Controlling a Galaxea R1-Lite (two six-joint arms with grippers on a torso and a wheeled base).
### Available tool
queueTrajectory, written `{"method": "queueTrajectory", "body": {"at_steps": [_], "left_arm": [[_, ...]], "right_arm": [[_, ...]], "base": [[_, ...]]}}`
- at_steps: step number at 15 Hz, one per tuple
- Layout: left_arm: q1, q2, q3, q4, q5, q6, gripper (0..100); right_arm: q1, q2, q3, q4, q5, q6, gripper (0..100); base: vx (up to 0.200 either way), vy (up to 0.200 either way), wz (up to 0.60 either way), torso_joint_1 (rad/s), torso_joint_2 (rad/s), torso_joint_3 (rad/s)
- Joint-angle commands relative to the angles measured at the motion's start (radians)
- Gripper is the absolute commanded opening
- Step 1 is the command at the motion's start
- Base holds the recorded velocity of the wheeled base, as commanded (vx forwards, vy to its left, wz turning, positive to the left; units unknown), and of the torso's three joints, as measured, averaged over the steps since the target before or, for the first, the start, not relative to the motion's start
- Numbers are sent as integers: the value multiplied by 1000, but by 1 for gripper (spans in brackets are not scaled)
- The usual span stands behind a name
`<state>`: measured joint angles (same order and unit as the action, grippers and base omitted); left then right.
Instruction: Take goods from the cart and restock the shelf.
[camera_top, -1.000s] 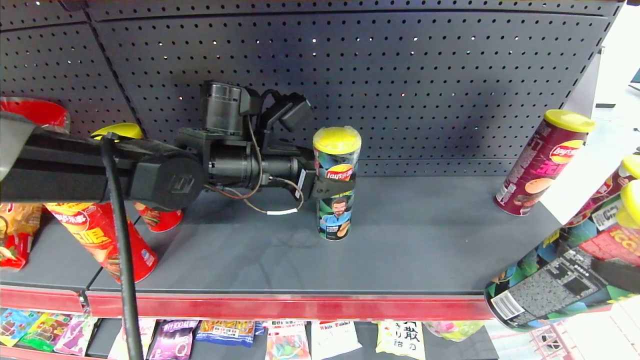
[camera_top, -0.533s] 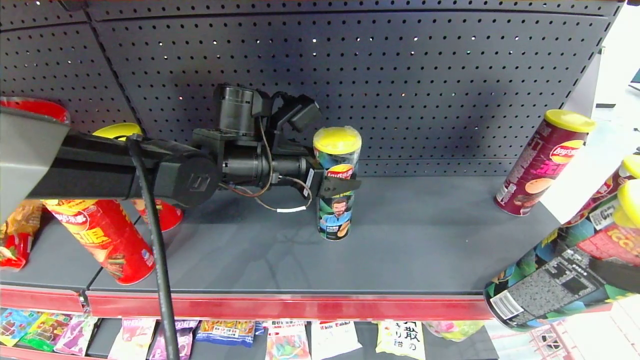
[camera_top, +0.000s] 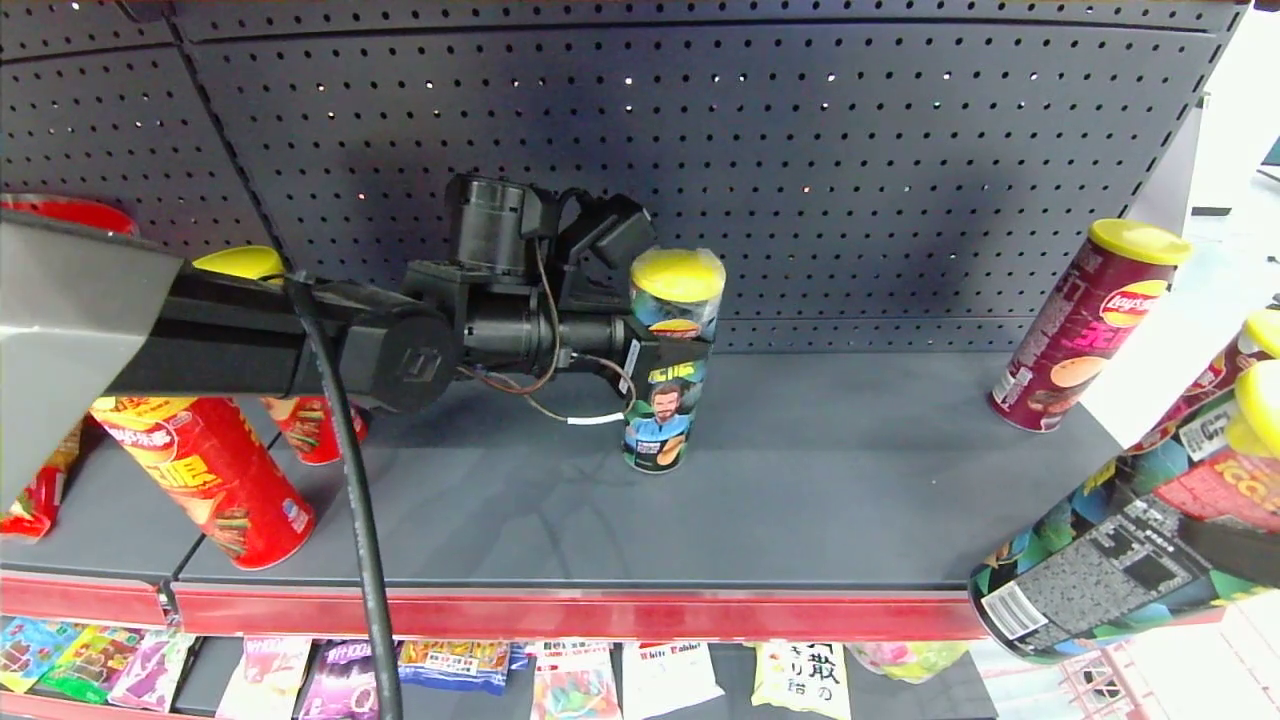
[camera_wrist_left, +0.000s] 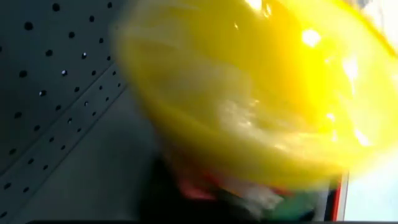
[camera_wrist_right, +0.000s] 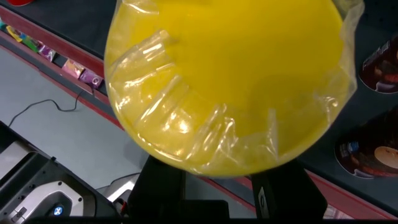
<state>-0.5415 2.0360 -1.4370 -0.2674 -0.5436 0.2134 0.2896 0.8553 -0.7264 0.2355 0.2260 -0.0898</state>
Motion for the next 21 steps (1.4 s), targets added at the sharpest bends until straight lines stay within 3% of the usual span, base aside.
{"method": "queueTrajectory", "body": {"at_steps": [1,4,8,12,13,21], "left_arm": [[-5,-49,36,11,-16,-2,0],[-15,-180,167,80,-32,-9,0],[-18,-270,300,74,-32,-23,0],[-58,-252,317,30,-30,-28,0],[-72,-243,316,20,-29,-43,0],[-100,-229,377,-53,-19,-51,0]], "right_arm": [[2,-1,-1,-1,1,-1,0],[0,1,-5,-1,1,-1,0],[2,1,-5,-2,1,-1,0],[2,1,-7,-4,1,-1,0],[2,1,-8,-5,1,-1,0],[2,8,-11,-9,1,-1,0]], "base": [[0,0,0,0,0,0],[0,0,0,0,0,0],[0,0,0,0,0,0],[0,0,0,0,0,0],[0,0,0,0,0,0],[0,0,0,0,0,0]]}}
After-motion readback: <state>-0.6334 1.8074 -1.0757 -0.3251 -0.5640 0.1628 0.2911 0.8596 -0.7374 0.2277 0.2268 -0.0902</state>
